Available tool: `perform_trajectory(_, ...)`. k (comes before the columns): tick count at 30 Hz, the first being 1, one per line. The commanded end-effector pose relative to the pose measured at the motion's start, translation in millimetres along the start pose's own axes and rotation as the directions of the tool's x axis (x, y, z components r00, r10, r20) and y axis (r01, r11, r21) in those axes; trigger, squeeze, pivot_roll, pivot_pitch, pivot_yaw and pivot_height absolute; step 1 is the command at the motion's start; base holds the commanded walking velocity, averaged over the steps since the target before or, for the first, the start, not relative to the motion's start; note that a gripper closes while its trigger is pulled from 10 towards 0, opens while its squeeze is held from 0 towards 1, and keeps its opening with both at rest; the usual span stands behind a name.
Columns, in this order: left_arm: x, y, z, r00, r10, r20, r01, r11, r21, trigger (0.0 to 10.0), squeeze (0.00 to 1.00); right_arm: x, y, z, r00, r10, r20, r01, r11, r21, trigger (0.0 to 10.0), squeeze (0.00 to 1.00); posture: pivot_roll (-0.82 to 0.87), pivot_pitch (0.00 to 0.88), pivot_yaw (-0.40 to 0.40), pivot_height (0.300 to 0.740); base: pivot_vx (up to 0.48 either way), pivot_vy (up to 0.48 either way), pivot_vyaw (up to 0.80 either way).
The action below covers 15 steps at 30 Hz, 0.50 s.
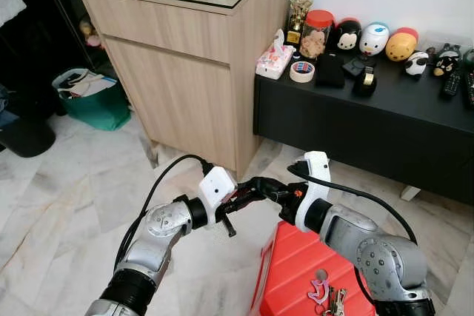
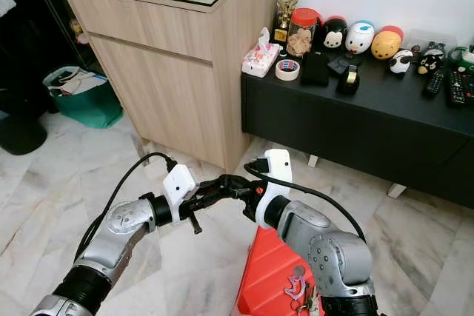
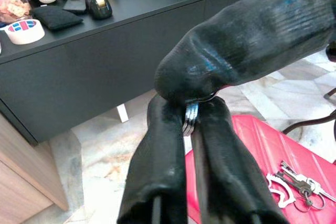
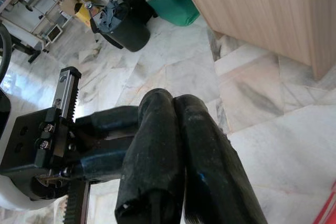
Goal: Hang keys on a hook
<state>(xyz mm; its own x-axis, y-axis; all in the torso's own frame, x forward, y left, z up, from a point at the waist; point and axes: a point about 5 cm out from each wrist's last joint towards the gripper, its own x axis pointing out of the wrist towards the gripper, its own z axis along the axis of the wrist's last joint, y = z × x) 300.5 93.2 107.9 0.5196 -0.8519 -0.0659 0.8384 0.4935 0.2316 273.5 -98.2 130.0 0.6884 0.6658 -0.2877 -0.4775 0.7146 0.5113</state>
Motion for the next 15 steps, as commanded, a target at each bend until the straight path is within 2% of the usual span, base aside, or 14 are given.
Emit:
perform_trajectory(1,0.6,1.7,2.4,1.0,-0.006,0.004,0.006,1.0,0.016,0.0,0.0,-1.4,3.9,0.2,1.0,0.018,0.001,-0.018,1.0,-0.012,10.0,0.0,0.0,0.104,0.021,0.74,0.0,0.0,0.0)
perform_trajectory(15,-0.1,0.7,1.3,1.0,-0.01,0.011,0.01,1.0,0.01,0.0,0.0,-2.7,-2.4,-0.4,1.0,-0.012,0.001,0.012,1.0,-0.018,10.0,0.0,0.01,0.098,0.021,0.74,0.0,0.0,0.0)
